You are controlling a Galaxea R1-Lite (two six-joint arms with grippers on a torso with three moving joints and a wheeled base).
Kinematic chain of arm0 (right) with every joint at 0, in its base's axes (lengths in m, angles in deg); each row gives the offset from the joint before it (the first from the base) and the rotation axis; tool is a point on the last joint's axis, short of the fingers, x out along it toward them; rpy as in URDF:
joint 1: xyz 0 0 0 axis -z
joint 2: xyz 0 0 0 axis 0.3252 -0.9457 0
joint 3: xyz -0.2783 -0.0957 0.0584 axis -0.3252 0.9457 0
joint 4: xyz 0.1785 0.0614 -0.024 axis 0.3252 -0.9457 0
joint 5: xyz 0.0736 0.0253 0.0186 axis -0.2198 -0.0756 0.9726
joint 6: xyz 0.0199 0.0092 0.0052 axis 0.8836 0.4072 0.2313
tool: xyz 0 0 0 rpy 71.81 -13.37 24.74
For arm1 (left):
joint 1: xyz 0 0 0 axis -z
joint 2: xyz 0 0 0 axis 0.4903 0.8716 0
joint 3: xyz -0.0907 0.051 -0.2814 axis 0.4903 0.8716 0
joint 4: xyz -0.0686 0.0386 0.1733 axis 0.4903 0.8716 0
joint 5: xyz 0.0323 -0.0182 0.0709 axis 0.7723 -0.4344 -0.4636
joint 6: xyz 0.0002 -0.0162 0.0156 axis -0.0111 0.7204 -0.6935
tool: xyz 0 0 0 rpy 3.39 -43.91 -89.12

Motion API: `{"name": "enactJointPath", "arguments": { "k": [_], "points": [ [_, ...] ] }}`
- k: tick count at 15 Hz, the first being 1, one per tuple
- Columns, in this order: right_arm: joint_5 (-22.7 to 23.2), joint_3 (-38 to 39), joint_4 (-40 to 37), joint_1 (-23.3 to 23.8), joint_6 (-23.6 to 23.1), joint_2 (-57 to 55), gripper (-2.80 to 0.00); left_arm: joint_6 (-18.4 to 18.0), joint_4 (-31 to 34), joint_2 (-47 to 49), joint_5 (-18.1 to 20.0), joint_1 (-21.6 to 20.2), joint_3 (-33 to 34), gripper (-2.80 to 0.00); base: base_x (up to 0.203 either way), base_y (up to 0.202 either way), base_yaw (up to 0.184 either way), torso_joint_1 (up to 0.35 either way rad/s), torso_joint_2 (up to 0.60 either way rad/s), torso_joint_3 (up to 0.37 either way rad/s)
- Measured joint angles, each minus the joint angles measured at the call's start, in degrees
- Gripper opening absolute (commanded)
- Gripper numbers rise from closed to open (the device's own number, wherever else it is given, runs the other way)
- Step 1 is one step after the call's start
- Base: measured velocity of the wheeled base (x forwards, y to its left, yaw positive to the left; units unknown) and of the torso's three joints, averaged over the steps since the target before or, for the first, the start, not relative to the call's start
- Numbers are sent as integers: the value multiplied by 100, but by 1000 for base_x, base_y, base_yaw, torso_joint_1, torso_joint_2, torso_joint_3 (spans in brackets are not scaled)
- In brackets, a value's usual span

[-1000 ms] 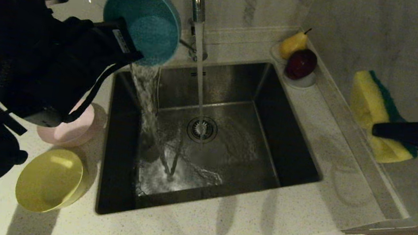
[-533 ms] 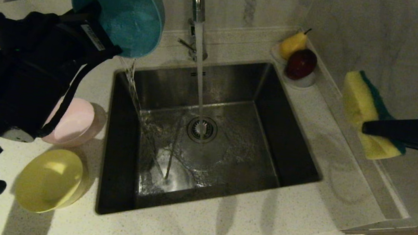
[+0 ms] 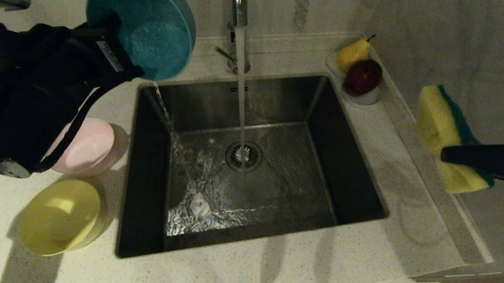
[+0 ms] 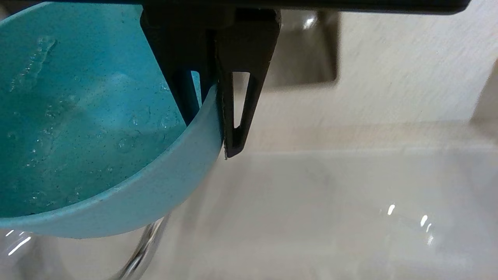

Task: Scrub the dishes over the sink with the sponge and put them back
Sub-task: Rinse the bowl, then place the bowl on the table

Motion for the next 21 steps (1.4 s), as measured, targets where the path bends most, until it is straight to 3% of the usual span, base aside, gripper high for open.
{"name": "enactJointPath", "arguments": {
  "k": [4, 7, 10, 12, 13, 15, 21],
  "points": [
    [-11, 110, -33, 24, 4, 166, -280, 709, 3027, -54, -282, -336, -926, -280, 0, 0, 0, 0, 0, 0],
    [-19, 348, -44, 131, -22, 290, -280, 1659, 6016, -177, -81, -486, -2536, -280, 0, 0, 0, 0, 0, 0],
    [-19, 443, -50, 188, -30, 369, -280, 2836, 8950, -234, 899, -856, -4417, -280, 0, 0, 0, 0, 0, 0],
    [-20, 500, -33, 232, -33, 374, -280, 3579, 10630, -181, 1726, -1551, -5336, -280, 0, 0, 0, 0, 0, 0],
    [-22, 522, -34, 252, -35, 372, -280, 3892, 11199, -124, 1954, -1913, -5574, -280, 0, 0, 0, 0, 0, 0],
    [-10, 616, 15, 280, -41, 372, -280, 4318, 11827, 0, 2144, -2674, -5820, -280, 0, 0, 0, 0, 0, 0],
    [0, 703, 29, 335, -49, 333, -280, 5193, 11773, 448, 2581, -4646, -5979, -280, 0, 0, 0, 0, 0, 0]
  ]
}}
